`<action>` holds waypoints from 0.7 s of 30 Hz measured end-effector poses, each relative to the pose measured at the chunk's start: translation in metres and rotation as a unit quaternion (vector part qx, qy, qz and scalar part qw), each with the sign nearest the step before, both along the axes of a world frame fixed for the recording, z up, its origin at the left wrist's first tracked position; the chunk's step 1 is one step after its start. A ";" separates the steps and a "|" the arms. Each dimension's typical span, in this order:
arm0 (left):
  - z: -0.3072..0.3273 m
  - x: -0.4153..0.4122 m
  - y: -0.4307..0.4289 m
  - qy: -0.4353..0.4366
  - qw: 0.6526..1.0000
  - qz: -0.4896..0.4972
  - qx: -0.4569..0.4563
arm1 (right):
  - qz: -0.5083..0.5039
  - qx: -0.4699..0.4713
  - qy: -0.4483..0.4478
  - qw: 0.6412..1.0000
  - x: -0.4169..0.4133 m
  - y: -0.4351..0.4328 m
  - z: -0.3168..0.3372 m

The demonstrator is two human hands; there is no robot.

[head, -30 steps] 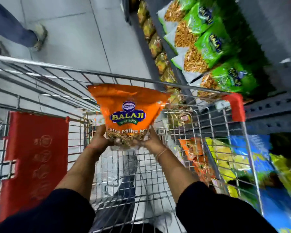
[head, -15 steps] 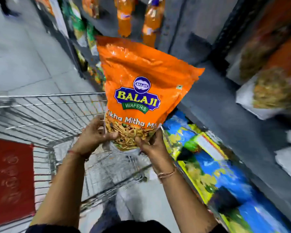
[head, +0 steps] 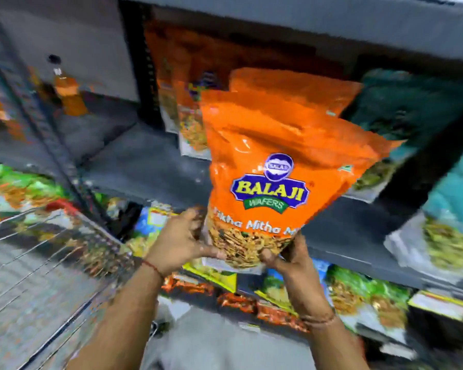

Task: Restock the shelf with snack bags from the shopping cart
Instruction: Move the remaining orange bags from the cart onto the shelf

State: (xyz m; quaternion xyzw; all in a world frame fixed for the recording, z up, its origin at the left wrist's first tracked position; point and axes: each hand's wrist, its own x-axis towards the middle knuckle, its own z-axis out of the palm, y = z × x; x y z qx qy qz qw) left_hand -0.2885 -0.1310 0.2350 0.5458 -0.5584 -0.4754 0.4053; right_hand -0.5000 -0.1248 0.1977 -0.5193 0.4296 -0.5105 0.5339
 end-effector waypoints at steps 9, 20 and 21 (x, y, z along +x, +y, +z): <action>-0.030 -0.155 -0.097 0.071 0.994 -0.076 -0.018 | -0.172 -0.013 0.007 0.985 -0.128 -0.045 0.006; -0.056 -0.206 -0.141 0.017 0.997 -0.061 -0.032 | -0.195 0.006 0.000 0.981 -0.167 -0.093 -0.010; -0.058 -0.208 -0.141 0.017 0.997 -0.062 -0.033 | -0.198 0.005 0.005 0.980 -0.167 -0.093 -0.011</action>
